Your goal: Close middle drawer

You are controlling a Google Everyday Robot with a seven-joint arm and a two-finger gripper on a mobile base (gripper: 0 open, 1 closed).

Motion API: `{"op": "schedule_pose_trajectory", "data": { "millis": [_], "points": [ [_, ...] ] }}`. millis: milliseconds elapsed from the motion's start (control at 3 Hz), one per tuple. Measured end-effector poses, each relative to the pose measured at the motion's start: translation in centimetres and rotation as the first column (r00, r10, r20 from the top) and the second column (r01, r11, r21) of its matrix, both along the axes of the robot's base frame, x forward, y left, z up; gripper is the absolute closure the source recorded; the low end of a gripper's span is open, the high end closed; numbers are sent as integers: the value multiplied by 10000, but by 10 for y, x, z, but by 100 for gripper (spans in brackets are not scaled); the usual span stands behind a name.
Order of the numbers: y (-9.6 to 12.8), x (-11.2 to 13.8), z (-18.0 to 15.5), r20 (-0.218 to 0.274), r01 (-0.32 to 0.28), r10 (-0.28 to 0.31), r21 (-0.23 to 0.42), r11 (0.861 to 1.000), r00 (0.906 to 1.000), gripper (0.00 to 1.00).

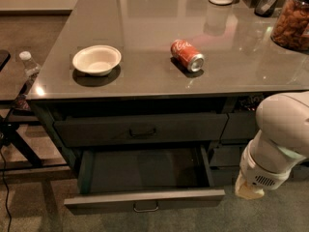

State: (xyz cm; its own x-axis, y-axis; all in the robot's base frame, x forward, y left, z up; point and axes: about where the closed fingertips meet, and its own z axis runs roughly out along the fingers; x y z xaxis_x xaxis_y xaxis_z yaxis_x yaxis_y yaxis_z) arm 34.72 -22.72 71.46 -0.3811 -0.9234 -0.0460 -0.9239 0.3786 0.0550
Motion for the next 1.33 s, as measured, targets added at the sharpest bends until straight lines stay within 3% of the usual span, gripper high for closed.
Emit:
{"op": "schedule_pose_trajectory", "data": {
  "millis": [333, 667, 1333],
  "points": [
    [0, 0, 0, 0, 0, 0, 0, 10000, 10000, 100],
    [3, -9, -36, -275, 237, -234, 102, 9997, 9993, 100],
    [17, -3, -122, -908, 456, -416, 422, 9981, 9950, 100]
  ]
}}
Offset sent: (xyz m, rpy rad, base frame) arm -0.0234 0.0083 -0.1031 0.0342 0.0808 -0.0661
